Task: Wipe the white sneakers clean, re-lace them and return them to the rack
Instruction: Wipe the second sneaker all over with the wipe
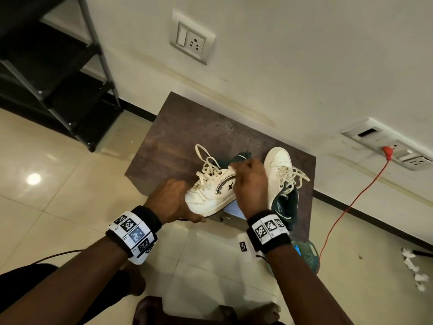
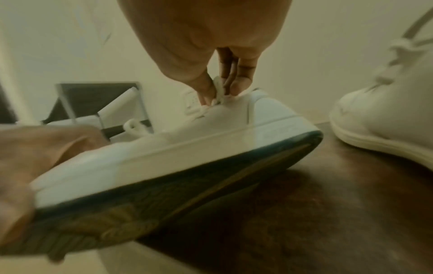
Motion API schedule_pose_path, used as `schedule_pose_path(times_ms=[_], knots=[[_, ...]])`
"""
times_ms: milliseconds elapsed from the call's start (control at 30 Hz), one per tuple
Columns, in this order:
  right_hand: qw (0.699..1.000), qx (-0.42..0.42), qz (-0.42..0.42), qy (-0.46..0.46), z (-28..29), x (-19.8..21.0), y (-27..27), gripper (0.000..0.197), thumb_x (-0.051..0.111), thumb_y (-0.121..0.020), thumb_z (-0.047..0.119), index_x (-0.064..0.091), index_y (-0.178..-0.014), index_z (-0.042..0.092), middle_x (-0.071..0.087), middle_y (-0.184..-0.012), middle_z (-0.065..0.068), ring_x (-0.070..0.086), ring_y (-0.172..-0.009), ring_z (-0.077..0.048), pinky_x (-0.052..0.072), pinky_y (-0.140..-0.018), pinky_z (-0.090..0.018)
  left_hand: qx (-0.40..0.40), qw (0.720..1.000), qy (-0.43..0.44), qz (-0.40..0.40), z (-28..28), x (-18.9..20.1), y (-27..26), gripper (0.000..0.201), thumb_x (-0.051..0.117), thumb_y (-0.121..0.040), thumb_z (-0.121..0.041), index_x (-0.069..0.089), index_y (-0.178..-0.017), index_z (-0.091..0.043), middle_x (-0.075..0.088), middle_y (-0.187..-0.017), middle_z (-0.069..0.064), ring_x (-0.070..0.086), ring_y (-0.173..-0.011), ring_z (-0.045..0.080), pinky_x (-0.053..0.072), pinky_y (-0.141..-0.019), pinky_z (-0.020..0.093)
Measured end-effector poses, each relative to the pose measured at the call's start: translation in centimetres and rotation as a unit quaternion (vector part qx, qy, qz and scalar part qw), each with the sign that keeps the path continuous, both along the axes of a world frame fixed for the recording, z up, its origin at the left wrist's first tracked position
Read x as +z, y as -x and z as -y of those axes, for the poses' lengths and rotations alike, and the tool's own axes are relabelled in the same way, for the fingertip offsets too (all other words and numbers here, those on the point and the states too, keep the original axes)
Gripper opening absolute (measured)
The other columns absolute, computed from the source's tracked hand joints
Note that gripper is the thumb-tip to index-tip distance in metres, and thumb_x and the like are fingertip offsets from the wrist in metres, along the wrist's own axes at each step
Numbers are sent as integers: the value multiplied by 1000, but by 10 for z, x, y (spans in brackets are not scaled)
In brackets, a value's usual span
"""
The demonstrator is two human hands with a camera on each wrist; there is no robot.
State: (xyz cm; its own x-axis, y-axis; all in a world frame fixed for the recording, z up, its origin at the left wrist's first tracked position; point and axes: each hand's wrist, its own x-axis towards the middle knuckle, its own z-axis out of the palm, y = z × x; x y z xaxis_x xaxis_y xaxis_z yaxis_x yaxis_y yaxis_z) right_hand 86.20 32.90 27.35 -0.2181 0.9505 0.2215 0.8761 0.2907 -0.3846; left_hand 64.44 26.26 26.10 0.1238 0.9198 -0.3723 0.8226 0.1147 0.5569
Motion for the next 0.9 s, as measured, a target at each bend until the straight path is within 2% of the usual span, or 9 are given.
schedule_pose_path(times_ms=[100,200,300,400,467,567,667,800,900], knots=[[993,-62,-93,-24,19,-3,3,26,63,-86,-2,78,-102,12,59,-100,-10,60,-86,-23,52,-76,-33,7,1000,3,9,0,6,1,67,88,-45,-74,51,-72,-24,50,-64,-13,50,-64,13,31,-53,23],[993,52,-109,4,77,-13,21,32,55,-85,1,77,-107,9,61,-106,-10,58,-98,-21,49,-85,-26,18,999,6,32,-5,4,5,70,85,-43,-77,63,-79,-21,64,-74,-9,58,-68,13,47,-58,28],[992,80,-97,16,75,-15,7,43,58,-79,-4,77,-113,14,61,-108,-10,56,-102,-17,43,-90,-16,11,1000,15,21,-6,4,5,71,84,-44,-78,58,-78,-22,60,-74,-12,56,-69,12,42,-58,29],[994,-19,-105,5,25,-14,-15,40,60,-82,-8,79,-107,16,63,-102,-7,62,-96,-24,51,-86,-29,17,998,35,43,-11,-3,10,79,76,-41,-88,66,-76,-18,65,-69,-9,60,-67,13,51,-61,36],[988,-56,-144,21,8,-13,-14,34,62,-84,-10,80,-101,14,63,-100,-5,66,-94,-27,55,-84,-35,22,997,40,58,-15,-8,13,85,72,-38,-92,67,-72,-15,65,-65,-4,57,-61,13,48,-58,35],[991,31,-123,37,44,-12,14,32,55,-87,0,77,-105,13,63,-105,-7,62,-100,-20,54,-85,-33,15,996,45,70,-20,-4,14,83,76,-40,-89,65,-68,-11,57,-58,-1,49,-55,17,35,-52,32],[987,127,-85,55,66,-4,14,38,45,-89,11,74,-114,10,60,-110,-9,54,-102,-19,49,-86,-27,2,996,51,75,-22,-4,15,75,80,-43,-84,69,-74,-16,68,-69,0,61,-66,19,45,-56,37],[988,-44,-146,30,14,-11,-13,39,55,-86,-7,77,-110,15,60,-102,-4,61,-93,-22,54,-84,-40,8,995,47,82,-20,-7,17,69,83,-47,-80,65,-67,-16,65,-65,3,51,-58,14,34,-54,28],[984,-44,-171,23,35,-9,12,32,64,-88,-6,78,-109,13,62,-93,-4,62,-83,-19,51,-78,-21,25,991,58,117,-21,-7,19,65,87,-48,-74,66,-66,-16,64,-63,4,49,-56,11,34,-53,27]])
